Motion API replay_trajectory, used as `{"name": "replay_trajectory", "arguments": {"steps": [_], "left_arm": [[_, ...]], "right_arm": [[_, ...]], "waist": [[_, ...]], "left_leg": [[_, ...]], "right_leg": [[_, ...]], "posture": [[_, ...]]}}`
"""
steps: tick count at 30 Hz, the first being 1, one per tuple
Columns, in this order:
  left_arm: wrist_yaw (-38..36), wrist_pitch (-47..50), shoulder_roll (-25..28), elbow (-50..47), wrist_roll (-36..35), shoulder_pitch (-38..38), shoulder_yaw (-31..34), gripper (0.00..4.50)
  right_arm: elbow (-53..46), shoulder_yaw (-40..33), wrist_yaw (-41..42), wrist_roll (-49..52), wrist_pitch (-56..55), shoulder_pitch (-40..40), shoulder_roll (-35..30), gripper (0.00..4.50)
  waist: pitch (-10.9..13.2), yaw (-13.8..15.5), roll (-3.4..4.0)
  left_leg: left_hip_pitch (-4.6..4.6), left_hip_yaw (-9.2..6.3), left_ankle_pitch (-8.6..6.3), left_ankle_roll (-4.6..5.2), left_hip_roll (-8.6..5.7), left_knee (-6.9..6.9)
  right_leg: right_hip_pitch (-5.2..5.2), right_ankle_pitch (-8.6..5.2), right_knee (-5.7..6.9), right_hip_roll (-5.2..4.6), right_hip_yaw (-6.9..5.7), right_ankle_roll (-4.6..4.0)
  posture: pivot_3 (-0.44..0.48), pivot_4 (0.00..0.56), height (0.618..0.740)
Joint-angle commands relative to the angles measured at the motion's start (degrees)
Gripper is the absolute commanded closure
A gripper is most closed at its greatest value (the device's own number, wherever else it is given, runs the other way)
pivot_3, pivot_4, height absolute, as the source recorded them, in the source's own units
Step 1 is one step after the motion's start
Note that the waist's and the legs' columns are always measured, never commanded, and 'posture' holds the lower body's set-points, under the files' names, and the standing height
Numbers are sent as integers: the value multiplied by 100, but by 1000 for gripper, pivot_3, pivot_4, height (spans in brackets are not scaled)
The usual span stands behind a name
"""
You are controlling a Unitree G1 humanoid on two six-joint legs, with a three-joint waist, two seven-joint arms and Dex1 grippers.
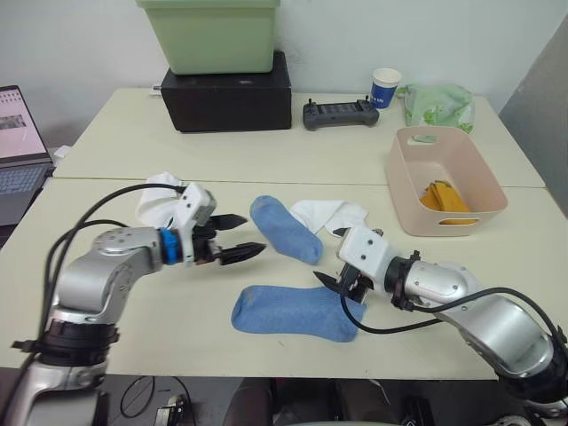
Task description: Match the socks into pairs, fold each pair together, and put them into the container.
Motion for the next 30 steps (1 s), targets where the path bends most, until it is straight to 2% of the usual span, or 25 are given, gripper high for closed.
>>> {"name": "replay_trajectory", "arguments": {"steps": [1, 6, 9, 15, 20, 28, 30], "left_arm": [[-111, -592, 63, 106, 182, 119, 174, 43], [-88, -943, -6, 174, 317, 252, 141, 43], [-21, -1107, -66, 254, 411, 248, 106, 0], [107, -1571, -259, 655, 721, 20, 30, 0], [72, -1758, -301, 841, 832, -34, 13, 0], [29, -1887, -327, 919, 875, 35, 75, 0], [4, -1959, -343, 929, 905, 54, 33, 0]], "right_arm": [[545, 545, 52, -1120, -907, -252, 104, 0], [1332, 798, 77, -2099, -1589, -496, 501, 0], [1571, 708, 188, -2371, -1765, -536, 735, 627], [1736, 527, 628, -2485, -1952, -570, 1084, 2729], [1379, 244, 1171, -2198, -2133, -396, 1149, 4478], [1004, -992, 2352, -1729, -2509, 43, -265, 4478], [1077, -1248, 2492, -1640, -2503, 73, -440, 4478]], "waist": [[3, 10, -3], [3, 7, -6], [3, 7, -6], [3, 7, -6], [3, 7, -6], [3, 18, -6], [3, 15, -6]], "left_leg": [[-1, -1, -2, 3, 0, -1], [-7, -1, -2, 3, 0, 4], [-7, -3, -1, 2, 1, 3], [-7, -2, -2, 3, 1, 4], [-7, -3, -2, 3, 1, 5], [-7, -3, -8, 14, -4, 12], [-7, -5, -9, 17, -3, 11]], "right_leg": [[0, 0, 1, 0, -1, 0], [-2, 0, 4, -1, -2, 0], [-3, 0, 6, -1, -5, 0], [-4, 0, 9, 0, -6, 0], [-5, 0, 11, 0, -8, 0], [4, 0, 8, -8, -10, 0], [4, 0, 9, -8, -13, 0]], "posture": [[0, 150, 725], [0, 150, 725], [0, 150, 725], [0, 150, 725], [0, 150, 725], [0, 150, 725], [0, 150, 725]]}}
